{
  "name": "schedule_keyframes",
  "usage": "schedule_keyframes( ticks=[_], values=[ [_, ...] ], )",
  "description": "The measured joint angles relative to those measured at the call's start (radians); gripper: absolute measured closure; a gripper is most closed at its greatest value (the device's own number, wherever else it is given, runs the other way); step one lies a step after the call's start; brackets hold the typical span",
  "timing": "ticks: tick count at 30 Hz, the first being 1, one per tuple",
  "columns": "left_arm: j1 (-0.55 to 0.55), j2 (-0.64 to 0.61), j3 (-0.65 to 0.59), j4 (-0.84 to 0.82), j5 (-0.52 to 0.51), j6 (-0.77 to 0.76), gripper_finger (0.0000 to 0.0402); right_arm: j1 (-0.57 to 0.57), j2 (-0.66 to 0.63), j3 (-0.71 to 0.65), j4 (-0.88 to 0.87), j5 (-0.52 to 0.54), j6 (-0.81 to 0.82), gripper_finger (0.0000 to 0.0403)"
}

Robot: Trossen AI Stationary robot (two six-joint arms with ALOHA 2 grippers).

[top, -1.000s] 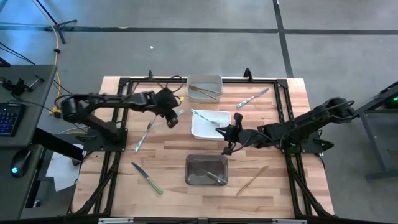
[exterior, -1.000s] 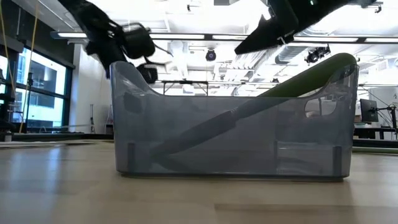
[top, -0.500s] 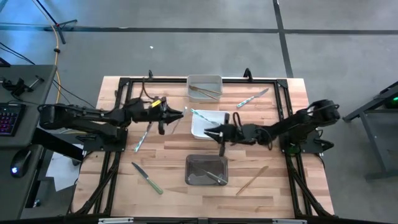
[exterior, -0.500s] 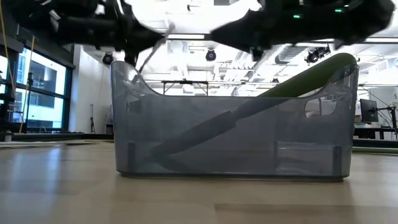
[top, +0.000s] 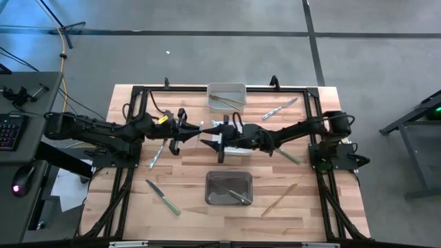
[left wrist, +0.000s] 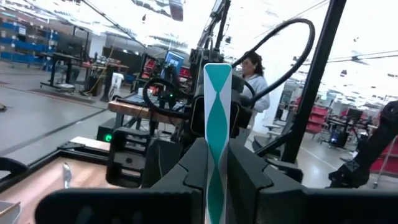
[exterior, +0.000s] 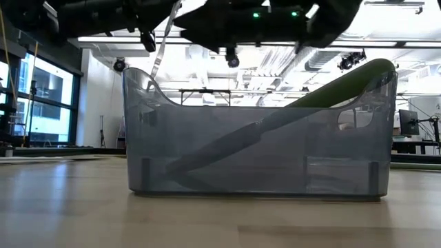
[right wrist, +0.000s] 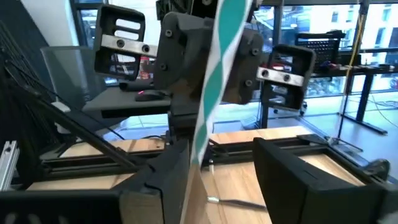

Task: Sort silverware by color (type)
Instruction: Put the white-blue table knife into the white bin

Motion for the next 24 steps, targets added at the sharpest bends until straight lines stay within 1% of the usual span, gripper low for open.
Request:
schedule_keyframes(
  ticks=[5, 9, 12, 14, 16, 17, 18, 22, 24],
  values=[
    [-0.018, 0.0, 0.0, 0.001, -0.032, 0.023, 0.0377, -0.01, 0.038, 0.063, -0.017, -0.058, -0.002, 0.0238],
    [-0.027, 0.0, 0.0, 0.011, -0.032, 0.024, 0.0377, -0.01, 0.04, 0.072, -0.014, -0.042, -0.007, 0.0248],
    [-0.033, 0.0, 0.0, 0.027, -0.035, 0.038, 0.0377, -0.01, 0.041, 0.072, 0.006, -0.039, -0.026, 0.0283],
    [-0.035, 0.0, 0.0, 0.03, -0.042, 0.045, 0.0377, -0.01, 0.041, 0.074, 0.007, -0.039, -0.028, 0.0321],
    [-0.035, 0.002, 0.0, 0.033, -0.043, 0.05, 0.0377, -0.009, 0.041, 0.075, 0.008, -0.044, -0.028, 0.0368],
    [-0.035, 0.005, 0.0, 0.038, -0.042, 0.054, 0.0377, -0.009, 0.041, 0.075, 0.009, -0.044, -0.028, 0.0383],
    [-0.035, 0.009, 0.0, 0.041, -0.042, 0.057, 0.0377, -0.009, 0.041, 0.075, 0.009, -0.044, -0.031, 0.039],
    [-0.035, 0.024, 0.0, 0.043, -0.042, 0.051, 0.0376, -0.009, 0.041, 0.075, -0.008, -0.042, -0.036, 0.038],
    [-0.035, 0.025, 0.0, 0.038, -0.046, 0.045, 0.0356, -0.01, 0.039, 0.075, -0.021, -0.04, -0.039, 0.0391]
  ],
)
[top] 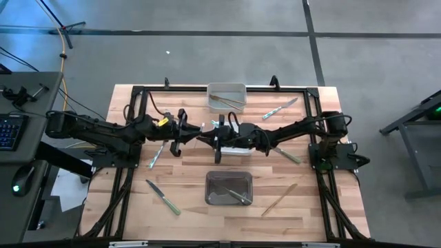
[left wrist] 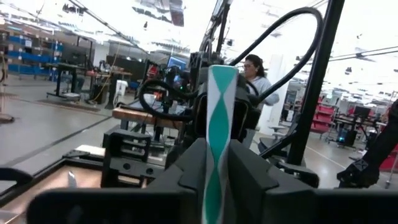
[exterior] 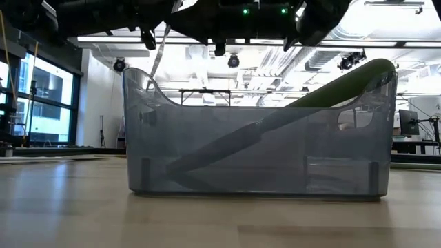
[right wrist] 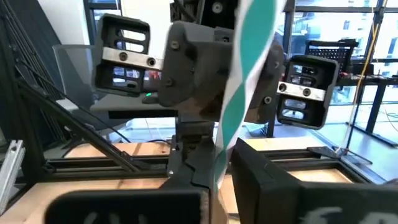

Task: Sort silverware by color (type)
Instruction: Put the white-blue table knife into the white bin

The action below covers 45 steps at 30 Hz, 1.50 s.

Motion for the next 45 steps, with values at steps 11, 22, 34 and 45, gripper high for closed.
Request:
schedule_keyframes(
  ticks=[11, 22, 34, 45],
  values=[
    [-0.001, -0.029, 0.0, -0.037, -0.002, 0.085, 0.023, -0.016, -0.113, 0.001, -0.156, 0.027, -0.011, 0.0399],
    [0.001, -0.104, 0.0, -0.197, -0.012, 0.127, 0.0221, -0.132, -0.315, 0.214, -1.115, 0.09, 0.098, 0.0401],
    [-0.001, -0.108, 0.0, -0.308, -0.051, 0.135, 0.022, -0.232, -0.125, 0.297, -1.387, -0.029, 0.122, 0.0402],
    [-0.013, -0.108, 0.0, -0.314, -0.051, 0.135, 0.022, -0.231, -0.04, 0.298, -1.425, -0.063, 0.198, 0.0402]
  ],
)
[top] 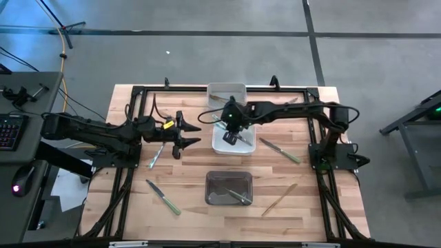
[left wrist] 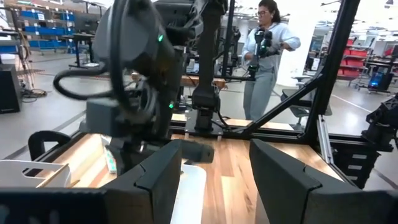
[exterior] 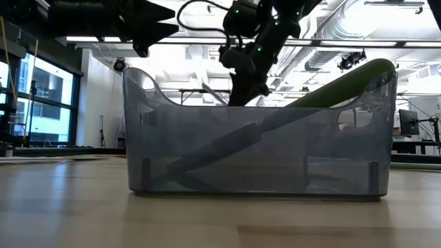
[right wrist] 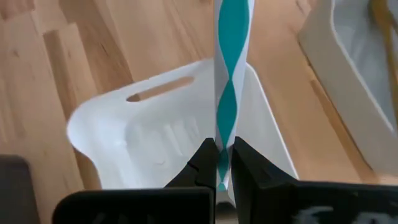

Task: Sort silverware by color (type)
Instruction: Put the white-blue table knife into the white bin, then put the light green table knife into the black bin

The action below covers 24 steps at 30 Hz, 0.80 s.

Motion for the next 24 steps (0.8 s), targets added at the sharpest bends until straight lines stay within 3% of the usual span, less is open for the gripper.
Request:
schedule_keyframes(
  ticks=[8, 15, 18, 24],
  values=[
    [-0.003, 0.0, 0.0, -0.008, -0.007, 0.0, 0.022, -0.01, 0.044, 0.0, -0.005, -0.007, -0.002, 0.0392],
    [-0.003, 0.0, 0.0, -0.033, -0.009, 0.0, 0.022, 0.001, 0.035, 0.0, -0.005, 0.01, -0.041, 0.0325],
    [-0.003, 0.0, 0.0, -0.041, -0.01, 0.005, 0.022, 0.019, -0.006, 0.002, -0.008, 0.064, -0.07, 0.0305],
    [-0.003, 0.0, 0.0, -0.076, -0.011, 0.05, 0.022, 0.075, -0.125, -0.035, -0.042, 0.164, -0.109, 0.0324]
  ],
)
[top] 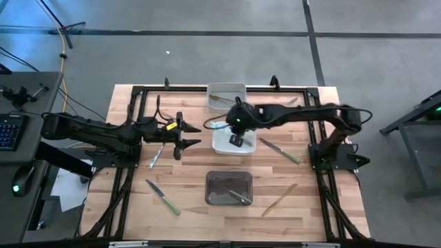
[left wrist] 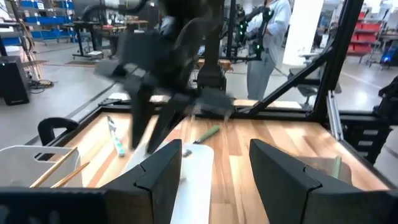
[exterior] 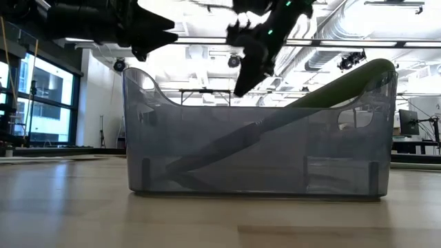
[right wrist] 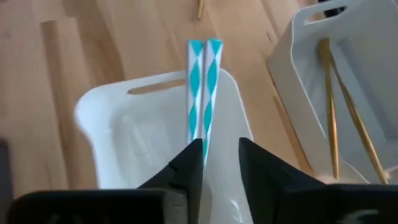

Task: Sort silverware by color (type)
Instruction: Put the light green table knife into the black bin

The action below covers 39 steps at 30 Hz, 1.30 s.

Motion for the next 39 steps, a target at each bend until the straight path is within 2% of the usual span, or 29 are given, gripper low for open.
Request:
schedule_keyframes(
  ticks=[2, 6, 11, 15, 17, 20, 25, 32, 39],
  values=[
    [0.0, 0.0, 0.0, -0.018, 0.0, 0.01, 0.022, 0.025, -0.055, -0.066, 0.024, 0.027, -0.001, 0.0345],
    [0.0, 0.0, 0.0, -0.052, 0.0, 0.018, 0.022, 0.071, -0.202, -0.295, 0.212, 0.059, 0.014, 0.0395],
    [-0.001, 0.0, -0.001, -0.053, 0.0, 0.0, 0.022, 0.143, -0.414, -0.591, 0.519, 0.066, 0.077, 0.0389],
    [-0.012, 0.001, -0.001, -0.068, 0.0, -0.024, 0.022, 0.209, -0.57, -0.729, 0.589, 0.104, 0.146, 0.0396],
    [-0.021, 0.011, 0.0, -0.094, 0.0, -0.019, 0.022, 0.24, -0.638, -0.758, 0.536, 0.141, 0.199, 0.0401],
    [-0.034, 0.033, -0.001, -0.128, 0.0, -0.024, 0.022, 0.279, -0.716, -0.762, 0.358, 0.197, 0.302, 0.04],
    [-0.056, 0.085, -0.001, -0.128, 0.0, -0.027, 0.022, 0.322, -0.753, -0.741, 0.066, 0.228, 0.5, 0.0388],
    [-0.08, 0.161, 0.0, -0.122, 0.0, -0.034, 0.022, 0.325, -0.702, -0.741, -0.251, 0.178, 0.786, 0.0336],
    [-0.105, 0.198, 0.0, -0.112, 0.0, -0.027, 0.022, 0.299, -0.572, -0.752, -0.294, 0.101, 0.79, 0.0286]
  ],
)
